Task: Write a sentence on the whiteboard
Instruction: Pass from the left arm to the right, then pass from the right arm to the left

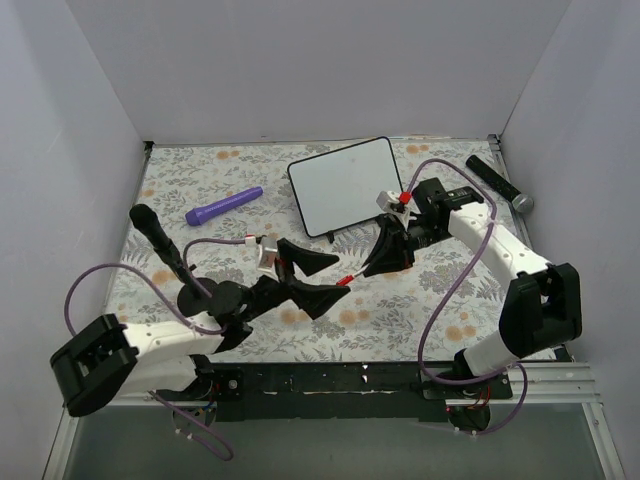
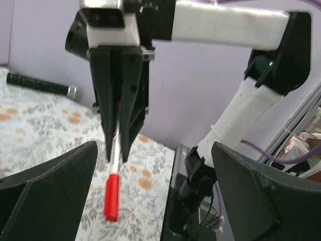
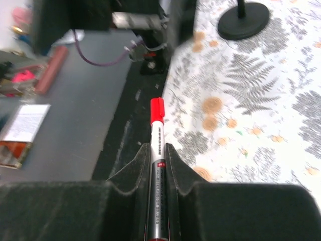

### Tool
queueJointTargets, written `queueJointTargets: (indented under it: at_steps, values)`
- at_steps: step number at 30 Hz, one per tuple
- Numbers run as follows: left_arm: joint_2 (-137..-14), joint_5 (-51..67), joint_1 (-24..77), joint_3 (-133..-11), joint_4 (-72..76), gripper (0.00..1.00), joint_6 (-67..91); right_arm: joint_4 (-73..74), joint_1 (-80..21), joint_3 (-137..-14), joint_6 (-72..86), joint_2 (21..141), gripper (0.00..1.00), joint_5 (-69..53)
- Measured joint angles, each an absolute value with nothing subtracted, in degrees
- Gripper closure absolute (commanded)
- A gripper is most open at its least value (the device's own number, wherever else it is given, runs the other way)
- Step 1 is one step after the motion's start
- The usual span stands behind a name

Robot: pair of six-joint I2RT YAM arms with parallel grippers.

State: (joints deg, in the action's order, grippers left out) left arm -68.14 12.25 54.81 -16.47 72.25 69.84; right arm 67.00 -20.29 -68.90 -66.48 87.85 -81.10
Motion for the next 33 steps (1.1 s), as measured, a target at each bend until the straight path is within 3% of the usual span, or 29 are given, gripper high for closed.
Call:
queueJointTargets:
  at_steps: [5,9,13,23,29,33]
  values:
    - [-53.71,12.95,54.08,-20.71,56.07,0.02,65.28,58.33,-20.29,-68.55,-56.97,81.45,0.99,-70.70]
    - [-50.00,15.38,53.69,-26.46,40.69,0.02,60.36,56.60,-20.29,-68.60,-55.16,76.69,0.99,-62.17]
    - [-55.33,19.27,53.67,-32.82,29.08,0.03,55.40,58.04,-20.75,-70.37,-55.11,75.72,0.99,-56.21]
    - [-72.82,23.33,54.85,-39.48,17.45,0.20,46.19,56.71,-22.90,-68.01,-51.00,71.40,0.99,-50.92]
    - [-77.73,23.40,56.25,-43.42,16.84,0.44,43.46,56.27,-22.90,-66.85,-50.24,70.74,0.99,-51.03]
    - [-79.57,23.20,56.55,-44.47,16.38,1.00,42.17,56.38,-22.90,-66.43,-49.87,70.74,0.99,-51.31]
